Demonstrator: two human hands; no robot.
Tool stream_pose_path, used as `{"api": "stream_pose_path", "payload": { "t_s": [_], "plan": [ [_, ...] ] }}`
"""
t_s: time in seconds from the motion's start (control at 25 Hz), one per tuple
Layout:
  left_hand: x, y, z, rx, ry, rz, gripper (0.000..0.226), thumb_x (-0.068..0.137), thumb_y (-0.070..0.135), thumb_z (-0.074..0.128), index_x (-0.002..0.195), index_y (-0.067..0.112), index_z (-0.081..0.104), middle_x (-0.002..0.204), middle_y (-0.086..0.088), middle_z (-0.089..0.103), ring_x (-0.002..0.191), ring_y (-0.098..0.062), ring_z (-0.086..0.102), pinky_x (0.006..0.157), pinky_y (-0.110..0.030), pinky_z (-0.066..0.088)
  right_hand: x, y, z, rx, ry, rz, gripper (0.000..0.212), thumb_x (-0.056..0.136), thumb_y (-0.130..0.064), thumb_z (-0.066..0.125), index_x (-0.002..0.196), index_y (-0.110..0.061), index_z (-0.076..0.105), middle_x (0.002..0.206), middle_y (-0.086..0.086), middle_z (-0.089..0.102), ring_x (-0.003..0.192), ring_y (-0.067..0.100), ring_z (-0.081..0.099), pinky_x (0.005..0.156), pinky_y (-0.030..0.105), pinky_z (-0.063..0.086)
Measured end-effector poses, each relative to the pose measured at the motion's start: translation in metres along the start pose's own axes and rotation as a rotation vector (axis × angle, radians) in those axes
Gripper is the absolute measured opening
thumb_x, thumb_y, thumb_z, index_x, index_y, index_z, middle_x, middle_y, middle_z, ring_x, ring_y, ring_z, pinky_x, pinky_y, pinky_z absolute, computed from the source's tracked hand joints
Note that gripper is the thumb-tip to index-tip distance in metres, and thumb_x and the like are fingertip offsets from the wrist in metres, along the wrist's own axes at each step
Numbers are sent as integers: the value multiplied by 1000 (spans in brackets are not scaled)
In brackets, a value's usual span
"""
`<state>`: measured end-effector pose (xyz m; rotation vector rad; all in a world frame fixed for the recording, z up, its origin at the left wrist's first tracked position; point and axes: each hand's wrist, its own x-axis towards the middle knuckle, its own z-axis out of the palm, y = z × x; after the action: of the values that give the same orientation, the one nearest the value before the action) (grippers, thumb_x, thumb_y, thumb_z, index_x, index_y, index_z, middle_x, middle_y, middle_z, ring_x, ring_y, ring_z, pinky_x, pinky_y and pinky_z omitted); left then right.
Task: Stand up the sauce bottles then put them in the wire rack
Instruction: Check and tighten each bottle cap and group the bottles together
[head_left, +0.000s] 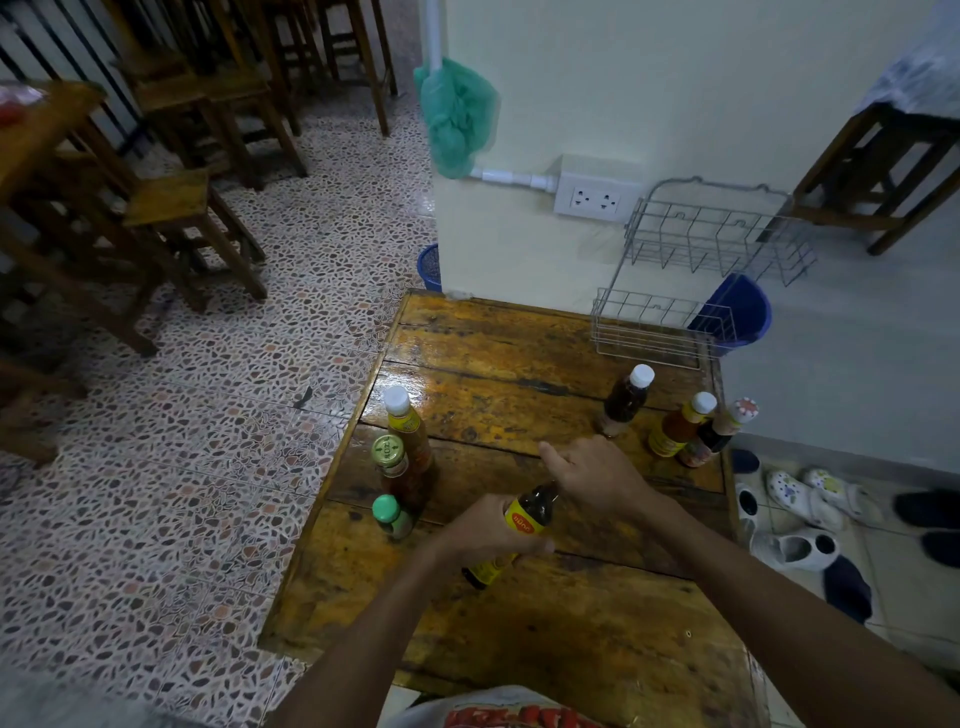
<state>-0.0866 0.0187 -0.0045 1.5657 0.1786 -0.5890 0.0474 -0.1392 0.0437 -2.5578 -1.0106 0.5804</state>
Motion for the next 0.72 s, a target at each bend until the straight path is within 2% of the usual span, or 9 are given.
{"api": "stream_pose_path", "payload": {
  "t_s": [0.12,0.2,0.24,0.32,0.4,0.56,0.72],
  "plan": [
    [1,-7,0,-28,193,35,36,77,52,88,102,35,68,90,12,75,84,-8,71,69,-31,58,15,-16,-4,23,23,-20,66,101,-57,35,56,-10,44,48,3,37,42,19,29,47,38,24],
    [4,-12,2,-27,414,59,45,80,48,87,118,36,66,110,12,74,103,-9,70,84,-40,60,27,-30,-8,-69,57,-47,67,96,-66,38,63,-11,57,50,-2,45,42,15,37,42,30,27],
    [6,-17,3,-17,541,83,45,85,42,84,124,36,63,118,12,71,110,-10,68,90,-41,59,34,-39,-8,-159,63,-79,63,94,-69,40,69,-15,59,54,-4,52,45,13,45,42,28,34],
    [9,-24,5,60,761,100,49,95,34,74,140,33,54,129,6,62,114,-13,60,93,-36,53,47,-57,-2,-274,55,-143,53,92,-71,46,81,-20,57,67,-3,60,56,15,55,47,30,45],
    [11,-26,5,75,900,48,54,101,34,65,151,26,45,136,-3,53,113,-14,55,92,-32,47,58,-71,9,-256,50,-179,45,91,-66,54,91,-21,55,74,-1,62,63,18,58,49,30,44],
    [19,-23,4,-18,987,-78,66,105,31,58,162,16,27,151,-14,46,137,-33,49,104,-43,46,76,-85,26,-192,69,-170,38,89,-58,63,99,-22,57,88,1,64,75,22,59,57,34,47],
    [21,-25,2,-123,994,-73,75,103,21,62,164,17,19,158,-12,40,146,-31,40,116,-45,39,87,-85,37,-117,85,-179,33,89,-54,66,105,-25,60,102,0,63,90,23,59,66,37,50]
  ]
}}
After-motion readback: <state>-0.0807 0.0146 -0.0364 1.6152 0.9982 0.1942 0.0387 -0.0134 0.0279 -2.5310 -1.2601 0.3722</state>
